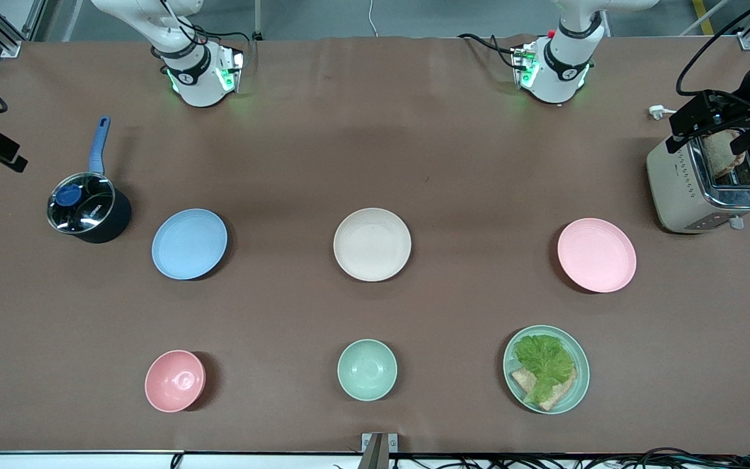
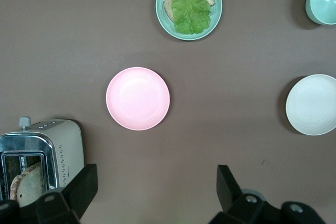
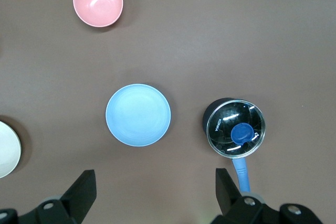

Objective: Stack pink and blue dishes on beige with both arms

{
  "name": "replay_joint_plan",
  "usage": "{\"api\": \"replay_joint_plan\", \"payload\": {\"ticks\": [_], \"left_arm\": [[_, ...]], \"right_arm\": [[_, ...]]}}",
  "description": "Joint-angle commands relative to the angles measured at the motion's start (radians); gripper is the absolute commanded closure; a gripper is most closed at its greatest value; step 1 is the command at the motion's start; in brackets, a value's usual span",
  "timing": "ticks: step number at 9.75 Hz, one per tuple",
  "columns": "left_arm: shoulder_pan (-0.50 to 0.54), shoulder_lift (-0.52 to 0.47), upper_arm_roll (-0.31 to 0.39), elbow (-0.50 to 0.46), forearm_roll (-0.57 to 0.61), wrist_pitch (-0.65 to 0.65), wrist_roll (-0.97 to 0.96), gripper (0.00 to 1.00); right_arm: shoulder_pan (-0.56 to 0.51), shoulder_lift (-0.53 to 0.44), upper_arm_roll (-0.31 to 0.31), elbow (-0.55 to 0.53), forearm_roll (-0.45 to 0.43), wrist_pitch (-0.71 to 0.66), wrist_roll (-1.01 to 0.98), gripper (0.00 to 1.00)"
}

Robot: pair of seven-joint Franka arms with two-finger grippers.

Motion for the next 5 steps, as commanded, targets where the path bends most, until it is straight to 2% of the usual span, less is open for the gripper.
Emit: {"api": "replay_joint_plan", "payload": {"ticks": [1,5], "left_arm": [[-0.004,-0.003,0.002,-0.036,0.017,-0.006,0.010,0.00],[0.005,0.014,0.025,-0.036,0.003,0.020,-0.007,0.02]], "right_arm": [[0.001,-0.009,-0.006,-0.005,0.017,-0.005,0.003,0.00],[0.035,0.005,0.002,-0.002,0.005,0.002,0.003,0.00]]}}
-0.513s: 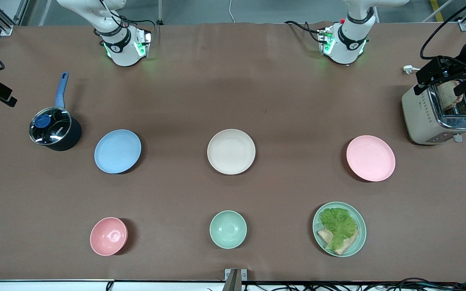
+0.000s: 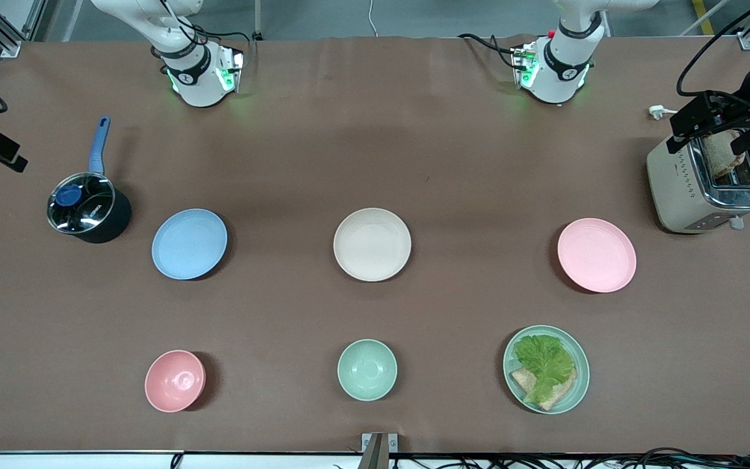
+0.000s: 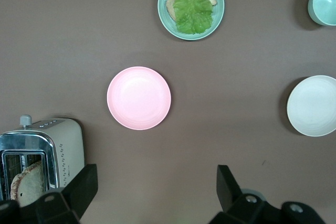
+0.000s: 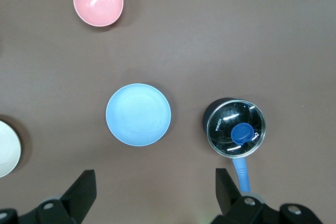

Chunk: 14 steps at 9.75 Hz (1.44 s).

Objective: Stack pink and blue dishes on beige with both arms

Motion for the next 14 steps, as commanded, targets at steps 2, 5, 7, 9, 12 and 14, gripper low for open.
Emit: {"api": "replay_joint_plan", "payload": {"ticks": [2,5,7,9,12,14], "left_arm": [[0.002,0.072,0.136,-0.051,-0.067,0.061,0.101,0.01],[0.017,0.138,0.235,-0.279,-0.159,0.322,0.391,0.00],[0.023,0.267,0.261,-0.364,-0.227,0.517,0.603,0.00],[0.028,0.416,0.260,-0.355,-0.239,0.625,0.683,0.02],[0.030,0.603,0.260,-0.312,-0.403,0.696,0.862,0.13],[0.059,0.659,0.261,-0.304,-0.451,0.708,0.936,0.30]], "right_arm": [[0.032,0.045,-0.001,-0.052,0.076,0.035,-0.028,0.00],[0.000,0.056,-0.082,-0.351,0.184,0.315,-0.285,0.00],[-0.002,0.112,-0.136,-0.513,0.256,0.525,-0.438,0.00],[-0.005,0.213,-0.143,-0.635,0.322,0.735,-0.530,0.00],[0.001,0.335,-0.140,-0.701,0.390,0.877,-0.565,0.03],[0.005,0.369,-0.142,-0.718,0.514,0.897,-0.683,0.13]]}}
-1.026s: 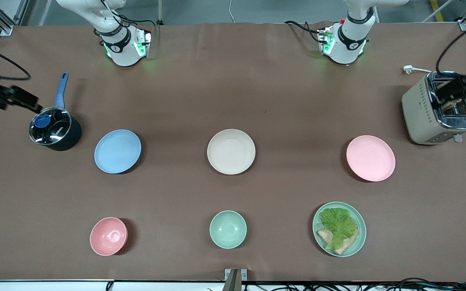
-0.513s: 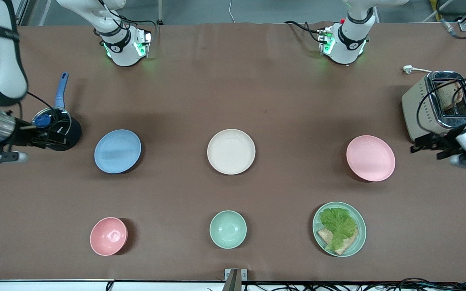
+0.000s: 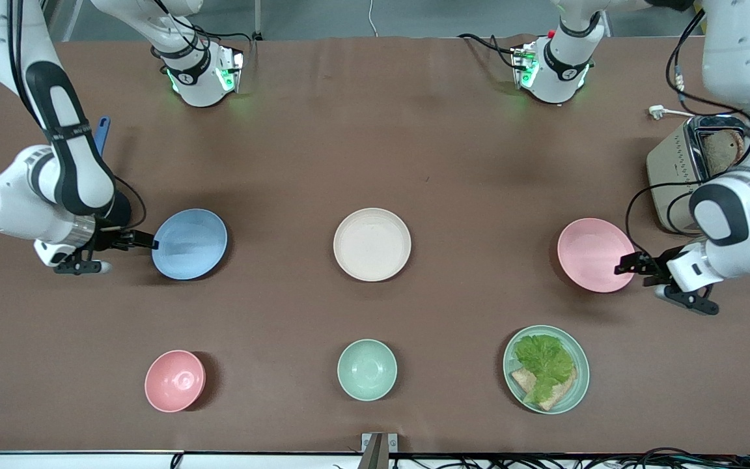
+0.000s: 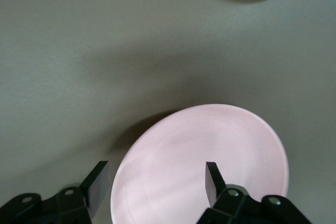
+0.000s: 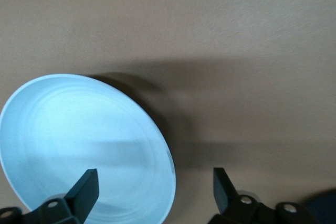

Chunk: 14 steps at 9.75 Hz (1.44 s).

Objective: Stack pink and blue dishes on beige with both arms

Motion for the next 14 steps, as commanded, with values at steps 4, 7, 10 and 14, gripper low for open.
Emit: {"api": "replay_joint_plan", "payload": {"ticks": [4,7,10,14], "left_arm": [[0.054,0.077,0.003,0.010,-0.031,-0.004,0.169,0.85],[0.051,0.074,0.003,-0.021,-0.029,-0.011,0.172,1.00],[0.042,0.007,0.002,-0.030,-0.027,-0.050,0.150,1.00],[0.026,-0.142,-0.207,-0.035,-0.023,-0.129,-0.198,1.00]], "right_arm": [[-0.004,0.044,-0.001,-0.022,0.140,0.040,-0.159,0.27],[0.002,0.062,-0.001,-0.039,0.177,0.049,-0.165,0.43],[-0.007,0.071,-0.001,-0.031,0.186,0.037,-0.179,0.97],[-0.007,0.059,-0.068,0.080,0.191,-0.202,-0.172,0.98]]}}
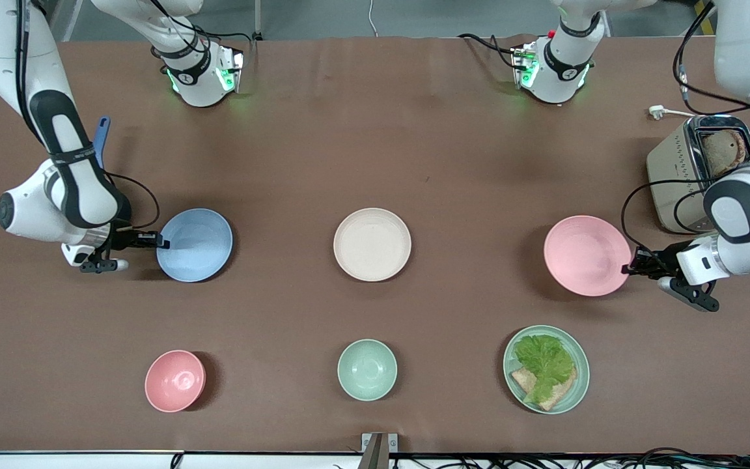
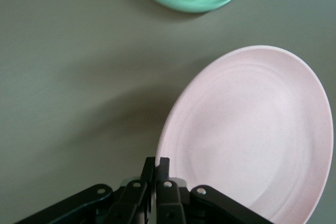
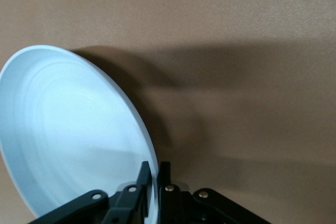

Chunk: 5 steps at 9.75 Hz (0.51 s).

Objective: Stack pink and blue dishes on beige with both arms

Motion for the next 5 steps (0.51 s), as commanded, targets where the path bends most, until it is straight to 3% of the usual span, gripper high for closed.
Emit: {"api": "replay_joint_plan", "payload": {"ticks": [1,3,5], "left_arm": [[-0.016,0.004,-0.164,-0.037,0.007,0.036,-0.251,1.00],[-0.022,0.037,-0.315,-0.038,0.089,0.160,-0.530,1.00],[-0.081,0.111,-0.413,-0.037,0.192,0.321,-0.808,1.00]], "right_arm": [[0.006,-0.020,-0.053,0.114,0.015,-0.189,0.041,0.98],[0.024,-0.050,-0.059,0.247,-0.038,-0.365,0.223,0.99],[0.046,-0.058,-0.056,0.352,-0.095,-0.472,0.355,0.99]]}}
